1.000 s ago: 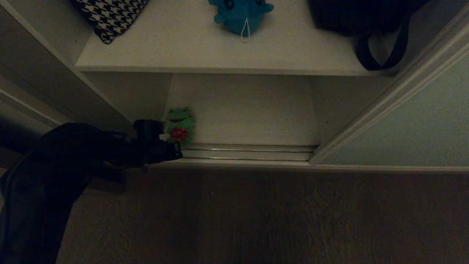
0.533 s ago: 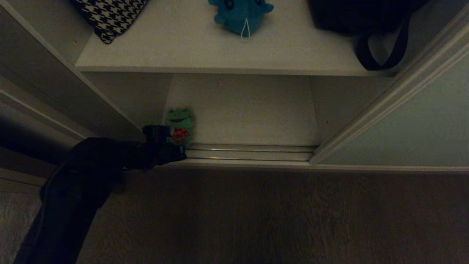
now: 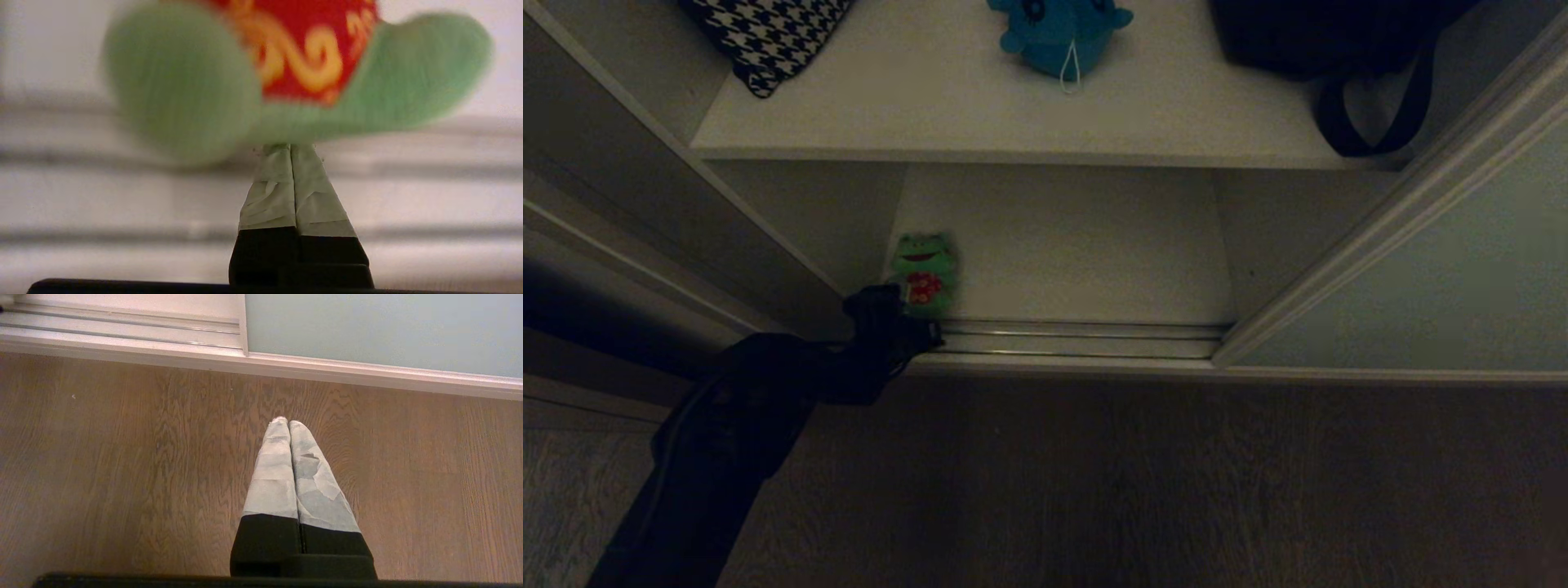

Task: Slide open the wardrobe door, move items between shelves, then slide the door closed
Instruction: Place the green doll on the lower shelf

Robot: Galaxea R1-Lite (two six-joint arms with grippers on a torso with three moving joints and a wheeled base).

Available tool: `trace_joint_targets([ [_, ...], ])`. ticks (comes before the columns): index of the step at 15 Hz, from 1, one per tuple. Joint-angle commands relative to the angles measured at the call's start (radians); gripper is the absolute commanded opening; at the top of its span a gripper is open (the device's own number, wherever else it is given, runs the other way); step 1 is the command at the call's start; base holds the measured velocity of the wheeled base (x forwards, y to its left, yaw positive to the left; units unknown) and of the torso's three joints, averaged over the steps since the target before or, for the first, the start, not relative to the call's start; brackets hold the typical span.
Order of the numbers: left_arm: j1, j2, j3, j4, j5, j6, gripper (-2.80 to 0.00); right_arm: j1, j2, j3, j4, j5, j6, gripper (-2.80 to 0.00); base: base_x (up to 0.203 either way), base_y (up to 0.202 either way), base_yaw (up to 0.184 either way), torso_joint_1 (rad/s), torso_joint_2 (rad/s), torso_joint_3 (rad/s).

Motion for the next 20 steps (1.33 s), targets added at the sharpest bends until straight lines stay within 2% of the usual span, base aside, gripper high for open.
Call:
trace_joint_targets([
  [1, -0.001, 0.009, 0.0, -0.111, 0.001, -0.013, -2.8, 0.0, -0.002, 0.0, 0.0, 0.001, 0.0, -2.8, 0.0, 0.0, 0.0, 0.0, 0.0, 0.0],
  [3, -0.001, 0.009, 0.0, -0.225, 0.005, -0.027, -2.8, 0.0, -0.002, 0.0, 0.0, 0.001, 0.0, -2.8, 0.0, 0.0, 0.0, 0.0, 0.0, 0.0],
  [8, -0.002, 0.066, 0.0, -0.251, -0.004, -0.015, -2.8, 0.0, -0.002, 0.0, 0.0, 0.001, 0.0, -2.8, 0.0, 0.0, 0.0, 0.0, 0.0, 0.0],
  [11, -0.03, 0.066, 0.002, -0.311, 0.002, -0.019, -2.8, 0.0, -0.002, 0.0, 0.0, 0.001, 0.0, -2.8, 0.0, 0.0, 0.0, 0.0, 0.0, 0.0],
  [15, -0.036, 0.009, 0.094, -0.261, 0.051, -0.018, -2.8, 0.0, -0.001, 0.0, 0.0, 0.001, 0.0, -2.8, 0.0, 0.0, 0.0, 0.0, 0.0, 0.0],
  [17, -0.034, -0.017, 0.101, -0.172, 0.051, 0.036, -2.8, 0.0, -0.001, 0.0, 0.0, 0.001, 0.0, -2.8, 0.0, 0.0, 0.0, 0.0, 0.0, 0.0],
  [20, -0.023, -0.08, 0.134, -0.171, 0.043, 0.01, -2.8, 0.0, -0.001, 0.0, 0.0, 0.0, 0.0, -2.8, 0.0, 0.0, 0.0, 0.0, 0.0, 0.0],
])
